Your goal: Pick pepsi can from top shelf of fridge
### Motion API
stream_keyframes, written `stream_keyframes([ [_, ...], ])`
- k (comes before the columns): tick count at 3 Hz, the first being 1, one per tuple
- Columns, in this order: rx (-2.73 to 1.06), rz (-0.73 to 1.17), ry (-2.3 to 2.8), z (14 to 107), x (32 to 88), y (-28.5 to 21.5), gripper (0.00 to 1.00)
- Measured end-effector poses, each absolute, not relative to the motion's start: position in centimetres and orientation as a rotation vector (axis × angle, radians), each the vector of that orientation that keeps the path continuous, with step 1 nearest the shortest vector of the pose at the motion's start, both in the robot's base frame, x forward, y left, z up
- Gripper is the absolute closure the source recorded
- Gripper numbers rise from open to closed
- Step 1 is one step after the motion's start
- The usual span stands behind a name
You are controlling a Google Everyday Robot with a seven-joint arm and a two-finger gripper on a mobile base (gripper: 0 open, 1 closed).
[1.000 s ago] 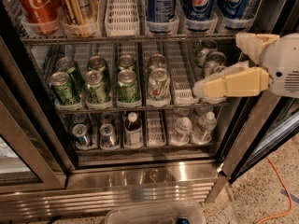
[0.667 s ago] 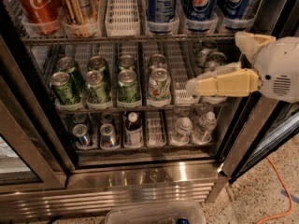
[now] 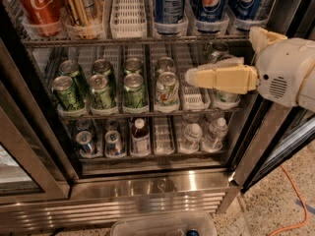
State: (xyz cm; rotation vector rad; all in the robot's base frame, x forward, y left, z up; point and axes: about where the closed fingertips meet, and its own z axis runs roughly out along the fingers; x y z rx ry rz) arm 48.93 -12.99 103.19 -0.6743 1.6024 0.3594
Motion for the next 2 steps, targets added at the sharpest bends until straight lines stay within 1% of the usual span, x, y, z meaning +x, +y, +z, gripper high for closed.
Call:
stream_keyframes([
  [2, -0.598, 0.355, 1.573, 103.88, 50.91, -12.41, 0.0],
])
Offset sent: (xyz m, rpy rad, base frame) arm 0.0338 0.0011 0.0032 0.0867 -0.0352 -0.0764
